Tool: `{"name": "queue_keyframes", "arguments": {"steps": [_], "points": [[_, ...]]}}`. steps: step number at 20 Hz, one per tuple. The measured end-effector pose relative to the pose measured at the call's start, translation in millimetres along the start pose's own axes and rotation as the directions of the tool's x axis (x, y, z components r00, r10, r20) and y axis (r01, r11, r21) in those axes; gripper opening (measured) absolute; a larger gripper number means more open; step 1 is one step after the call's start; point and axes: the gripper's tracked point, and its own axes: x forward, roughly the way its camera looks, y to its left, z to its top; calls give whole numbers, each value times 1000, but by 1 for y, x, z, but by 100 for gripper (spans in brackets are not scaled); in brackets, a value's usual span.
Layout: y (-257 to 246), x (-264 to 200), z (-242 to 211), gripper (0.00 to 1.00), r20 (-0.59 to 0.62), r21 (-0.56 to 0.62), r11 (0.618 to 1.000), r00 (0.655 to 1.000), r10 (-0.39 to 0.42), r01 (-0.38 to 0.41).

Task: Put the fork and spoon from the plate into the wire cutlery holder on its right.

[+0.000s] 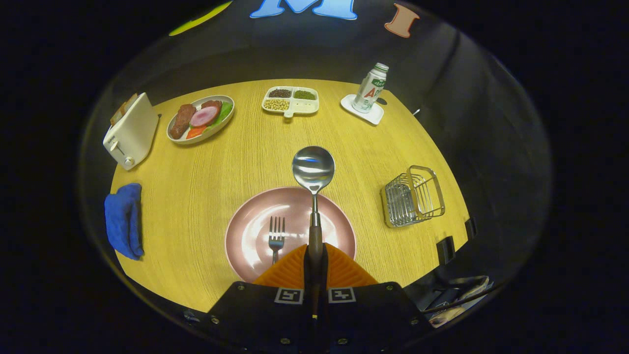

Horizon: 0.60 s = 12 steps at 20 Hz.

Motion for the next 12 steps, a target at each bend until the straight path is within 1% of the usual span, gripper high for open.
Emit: {"name": "queue_keyframes", "arguments": {"steps": [6, 12], "points": [[-50, -6, 17, 4, 11, 62, 995, 997, -73, 72], [-106, 2, 17, 4, -28, 132, 982, 991, -135, 137]]}}
